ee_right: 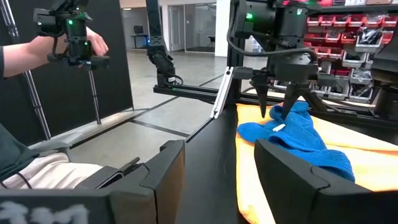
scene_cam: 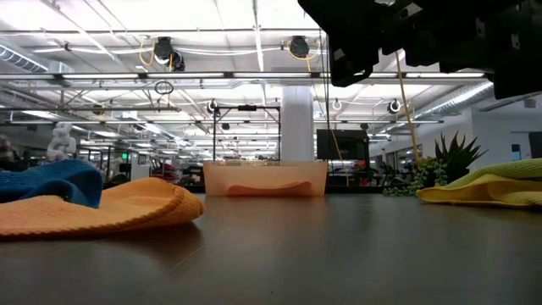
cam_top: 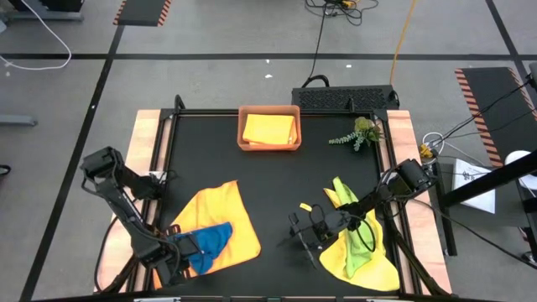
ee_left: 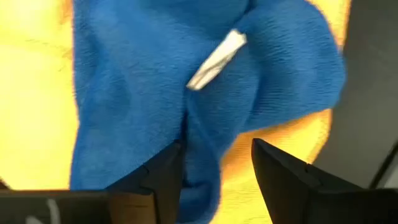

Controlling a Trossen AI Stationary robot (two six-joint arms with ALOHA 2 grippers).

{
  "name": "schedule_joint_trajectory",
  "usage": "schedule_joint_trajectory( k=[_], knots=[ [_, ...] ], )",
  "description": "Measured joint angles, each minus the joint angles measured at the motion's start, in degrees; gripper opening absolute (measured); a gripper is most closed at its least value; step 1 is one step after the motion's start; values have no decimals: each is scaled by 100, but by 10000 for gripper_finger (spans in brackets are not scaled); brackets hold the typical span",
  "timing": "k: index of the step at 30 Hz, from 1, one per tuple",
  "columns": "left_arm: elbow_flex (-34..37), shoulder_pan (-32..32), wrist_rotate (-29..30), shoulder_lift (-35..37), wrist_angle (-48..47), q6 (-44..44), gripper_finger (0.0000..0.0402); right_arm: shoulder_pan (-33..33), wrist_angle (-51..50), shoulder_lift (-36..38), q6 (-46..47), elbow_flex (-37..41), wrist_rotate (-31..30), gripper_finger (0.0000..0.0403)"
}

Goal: Fold microfiber towels
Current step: Fold the blue towel

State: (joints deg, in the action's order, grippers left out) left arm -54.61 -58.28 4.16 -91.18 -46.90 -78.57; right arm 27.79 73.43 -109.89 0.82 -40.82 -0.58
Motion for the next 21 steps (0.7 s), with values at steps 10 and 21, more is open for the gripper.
schedule_joint_trajectory(
  k=[10,21],
  knots=[
    [0,46,21,0,-500,164,83,2,-10,0,-2,-15,-127,185],
    [-929,1207,594,7,-1560,1633,5,-38,-1944,-4,-304,-1169,-539,185]
  ],
)
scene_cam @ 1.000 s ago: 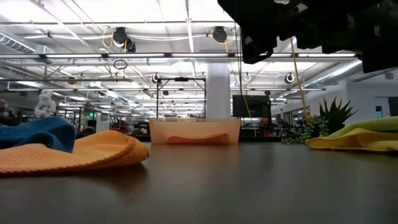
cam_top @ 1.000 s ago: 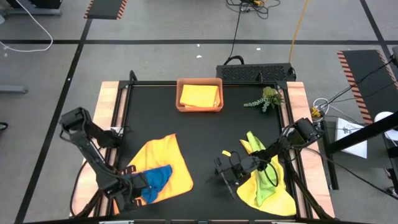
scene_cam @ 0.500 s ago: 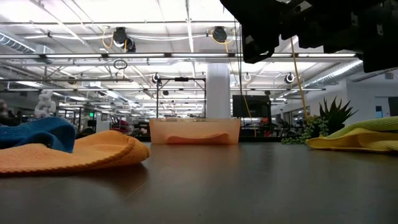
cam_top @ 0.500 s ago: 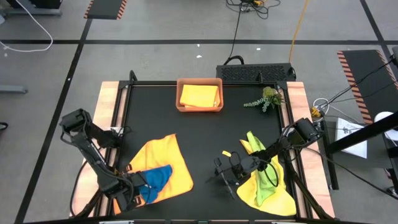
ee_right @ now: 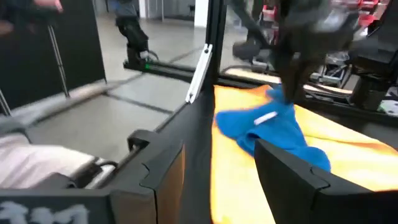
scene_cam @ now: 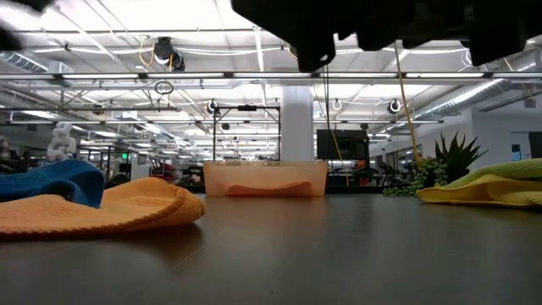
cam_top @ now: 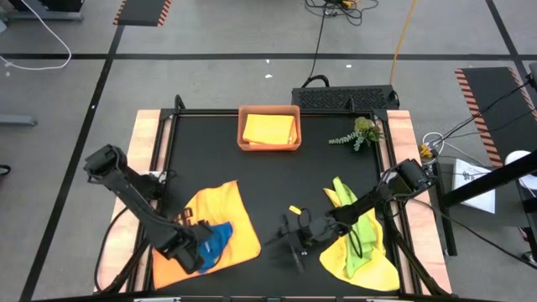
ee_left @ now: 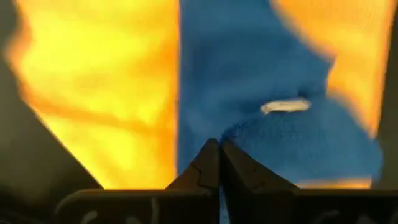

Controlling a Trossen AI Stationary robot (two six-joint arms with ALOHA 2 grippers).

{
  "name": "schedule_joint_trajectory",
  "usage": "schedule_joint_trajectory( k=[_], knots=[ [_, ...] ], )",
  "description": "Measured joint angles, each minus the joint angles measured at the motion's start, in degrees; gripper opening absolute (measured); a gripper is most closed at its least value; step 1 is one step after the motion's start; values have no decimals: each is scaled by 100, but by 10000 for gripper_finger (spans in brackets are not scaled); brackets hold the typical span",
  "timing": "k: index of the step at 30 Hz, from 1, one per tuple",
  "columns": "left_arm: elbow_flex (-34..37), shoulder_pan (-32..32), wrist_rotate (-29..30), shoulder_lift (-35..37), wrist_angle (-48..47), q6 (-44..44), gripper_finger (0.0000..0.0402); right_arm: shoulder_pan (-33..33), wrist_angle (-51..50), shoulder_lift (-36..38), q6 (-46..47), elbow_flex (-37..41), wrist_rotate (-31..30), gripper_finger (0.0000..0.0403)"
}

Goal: Fold microfiber towels
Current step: Fold the blue towel

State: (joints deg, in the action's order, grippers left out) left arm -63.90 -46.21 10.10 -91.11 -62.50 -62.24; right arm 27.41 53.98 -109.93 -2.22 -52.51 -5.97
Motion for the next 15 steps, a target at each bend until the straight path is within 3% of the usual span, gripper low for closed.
schedule_joint_trajectory(
  k=[5,9,12,15],
  knots=[
    [-1210,200,1400,7,-626,820,4,-1,-227,1,-39,-68,-10,185],
    [-1970,171,2632,10,-487,1577,4,-30,-228,2,-2,-68,-17,185],
    [-2183,170,3137,11,-77,2258,3,-46,-187,2,0,-68,-25,185],
    [-2203,182,3257,9,242,2792,4,-82,-154,1,1,-68,-23,185]
  ],
)
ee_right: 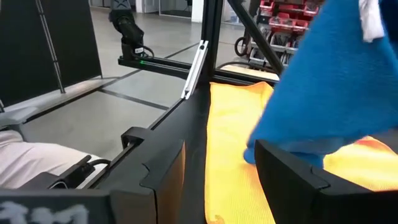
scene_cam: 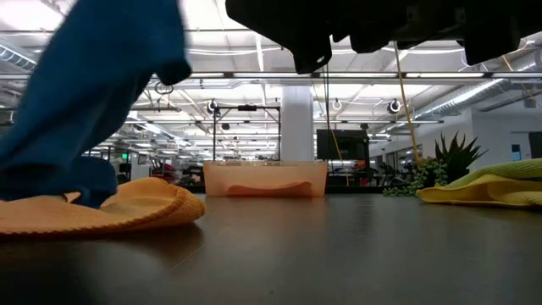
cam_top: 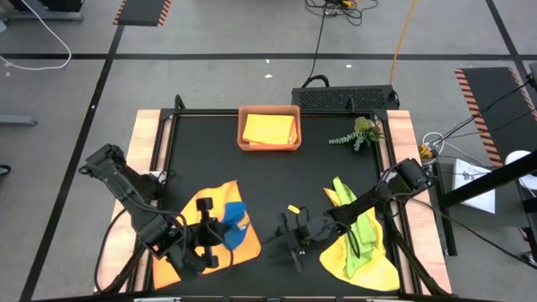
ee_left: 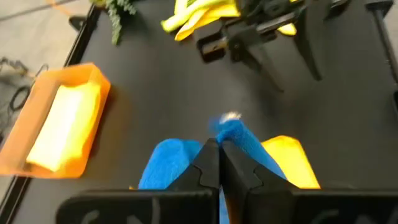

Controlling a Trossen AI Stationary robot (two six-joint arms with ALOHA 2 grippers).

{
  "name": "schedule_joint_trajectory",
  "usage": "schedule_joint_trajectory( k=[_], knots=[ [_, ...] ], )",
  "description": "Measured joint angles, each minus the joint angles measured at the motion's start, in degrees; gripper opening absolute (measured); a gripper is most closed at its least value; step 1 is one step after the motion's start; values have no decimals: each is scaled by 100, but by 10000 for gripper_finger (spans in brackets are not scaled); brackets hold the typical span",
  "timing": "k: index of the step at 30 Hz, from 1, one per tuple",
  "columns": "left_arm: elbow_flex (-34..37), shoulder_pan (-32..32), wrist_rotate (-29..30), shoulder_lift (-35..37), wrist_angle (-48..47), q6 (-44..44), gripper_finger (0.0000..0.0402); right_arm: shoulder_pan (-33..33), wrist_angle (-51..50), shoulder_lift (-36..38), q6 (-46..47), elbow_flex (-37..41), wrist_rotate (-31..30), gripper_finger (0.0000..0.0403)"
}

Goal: Fold microfiber towels
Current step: Fold the blue towel

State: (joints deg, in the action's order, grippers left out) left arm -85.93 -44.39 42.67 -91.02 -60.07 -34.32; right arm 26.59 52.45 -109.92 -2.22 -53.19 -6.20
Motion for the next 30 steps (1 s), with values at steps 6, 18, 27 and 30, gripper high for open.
schedule_joint_trajectory(
  k=[6,18,27,30],
  knots=[
    [1,97,-2,-20,24,58,5,-154,54,1,163,0,-177,185],
    [2,127,-3,-26,26,237,3,-760,270,-55,1026,2,-75,185],
    [2,134,107,-26,35,314,5,-1298,1966,-1339,2281,-114,1439,186],
    [4,138,209,-26,36,393,3,-1384,2312,-1799,2556,-462,1908,186]
  ],
)
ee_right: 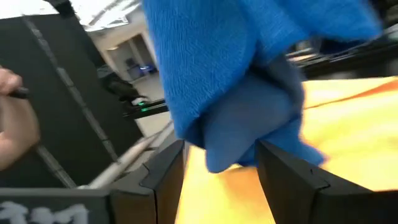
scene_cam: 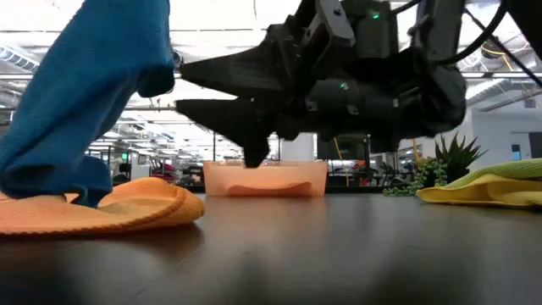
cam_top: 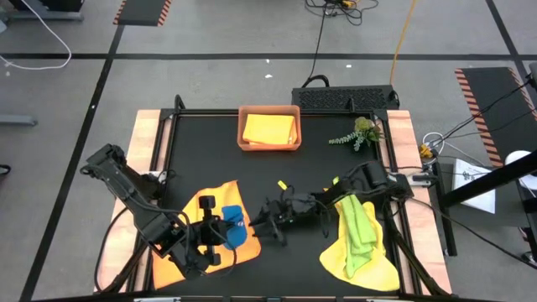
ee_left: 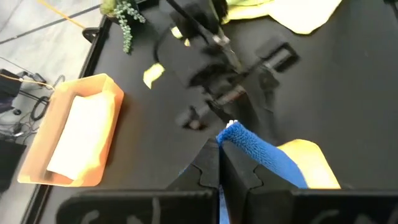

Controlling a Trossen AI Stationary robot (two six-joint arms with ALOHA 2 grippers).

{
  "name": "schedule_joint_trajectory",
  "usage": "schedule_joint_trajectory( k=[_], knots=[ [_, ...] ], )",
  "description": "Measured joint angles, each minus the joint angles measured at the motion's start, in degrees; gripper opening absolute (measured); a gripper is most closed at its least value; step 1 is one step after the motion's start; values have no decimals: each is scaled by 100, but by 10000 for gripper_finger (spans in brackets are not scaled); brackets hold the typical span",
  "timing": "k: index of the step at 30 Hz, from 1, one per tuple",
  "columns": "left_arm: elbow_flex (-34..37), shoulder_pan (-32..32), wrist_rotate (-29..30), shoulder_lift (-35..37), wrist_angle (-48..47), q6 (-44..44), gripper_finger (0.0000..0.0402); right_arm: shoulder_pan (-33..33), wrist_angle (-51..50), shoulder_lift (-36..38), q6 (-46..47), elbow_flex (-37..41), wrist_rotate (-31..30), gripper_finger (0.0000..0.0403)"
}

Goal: Fold microfiber towels
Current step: Fold the blue towel

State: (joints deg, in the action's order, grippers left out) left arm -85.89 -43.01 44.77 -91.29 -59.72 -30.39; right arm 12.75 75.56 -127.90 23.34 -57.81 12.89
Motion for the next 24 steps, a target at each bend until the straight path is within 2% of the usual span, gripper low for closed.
schedule_joint_trajectory(
  k=[6,9,13,21,24],
  knots=[
    [0,77,34,0,-5,-13,5,13,-11,-338,-71,-604,391,186],
    [2,73,29,0,-7,-23,3,65,72,-245,-214,-626,409,185],
    [2,67,-62,0,-18,-146,7,135,143,46,-302,-456,830,185],
    [2,64,-122,0,-18,-160,8,308,269,412,-600,-233,818,185],
    [2,77,-122,0,-16,-162,4,332,172,412,-702,-233,560,185]
  ],
)
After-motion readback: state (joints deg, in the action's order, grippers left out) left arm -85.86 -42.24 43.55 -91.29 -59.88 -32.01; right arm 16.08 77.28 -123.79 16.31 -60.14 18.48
